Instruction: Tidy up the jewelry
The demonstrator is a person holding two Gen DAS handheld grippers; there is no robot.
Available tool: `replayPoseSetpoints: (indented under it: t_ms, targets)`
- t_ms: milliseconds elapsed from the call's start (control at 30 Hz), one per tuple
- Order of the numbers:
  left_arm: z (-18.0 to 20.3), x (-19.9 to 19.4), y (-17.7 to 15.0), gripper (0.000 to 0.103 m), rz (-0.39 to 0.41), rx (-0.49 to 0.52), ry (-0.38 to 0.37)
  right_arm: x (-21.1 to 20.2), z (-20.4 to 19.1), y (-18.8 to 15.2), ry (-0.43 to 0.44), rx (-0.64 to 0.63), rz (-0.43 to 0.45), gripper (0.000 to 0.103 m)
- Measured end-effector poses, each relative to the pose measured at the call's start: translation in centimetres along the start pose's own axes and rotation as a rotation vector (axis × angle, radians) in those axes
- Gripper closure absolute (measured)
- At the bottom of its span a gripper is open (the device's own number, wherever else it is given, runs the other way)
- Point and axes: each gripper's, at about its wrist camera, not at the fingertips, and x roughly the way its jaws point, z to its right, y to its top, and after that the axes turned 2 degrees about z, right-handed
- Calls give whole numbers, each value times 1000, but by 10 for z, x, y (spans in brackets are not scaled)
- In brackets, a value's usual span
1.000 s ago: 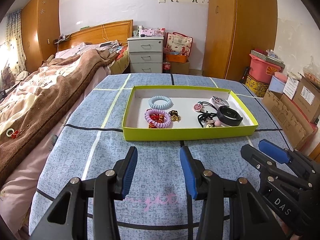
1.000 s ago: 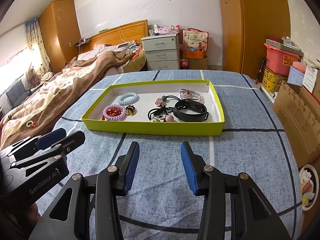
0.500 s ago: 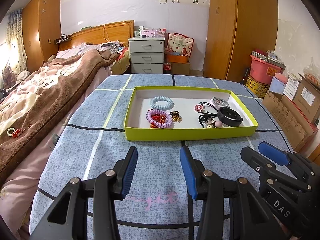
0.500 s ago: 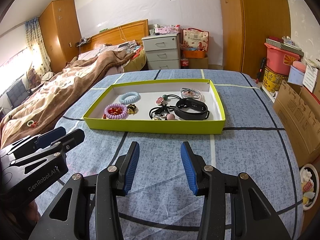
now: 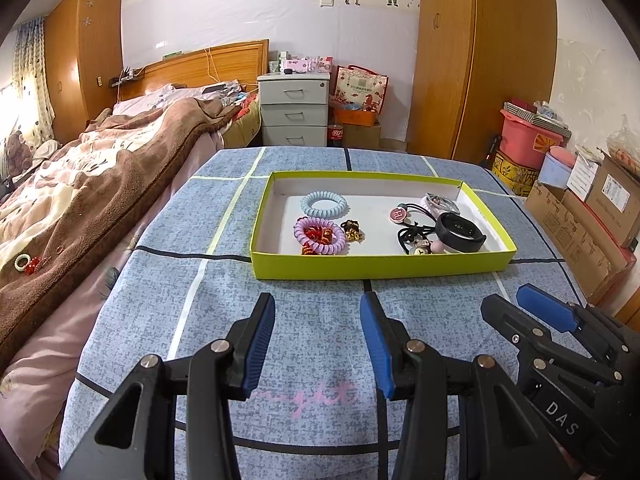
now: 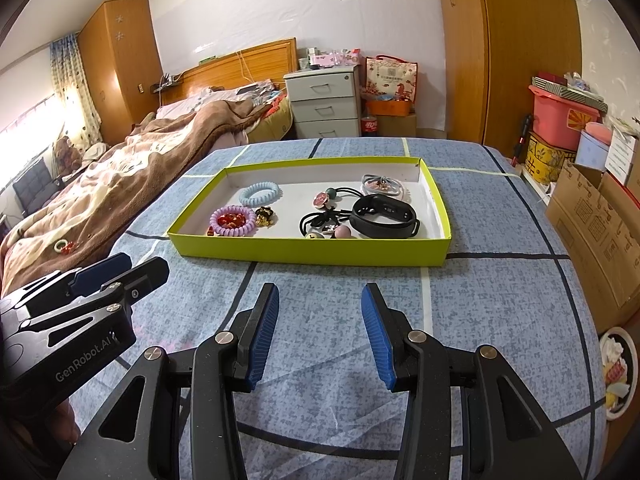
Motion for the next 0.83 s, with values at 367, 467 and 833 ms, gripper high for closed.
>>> replayPoseSetpoints:
  t_ms: [367, 467, 833]
  targets:
    - [-1, -1, -2, 57, -2, -1, 3, 0, -1, -2, -1, 0, -3, 59]
    - [-1, -1, -2, 57, -1, -1, -2, 0, -1, -1, -1, -1, -3, 59]
    - [0, -2, -2, 57, -5, -3, -5, 0, -1, -2, 0, -1, -2, 59]
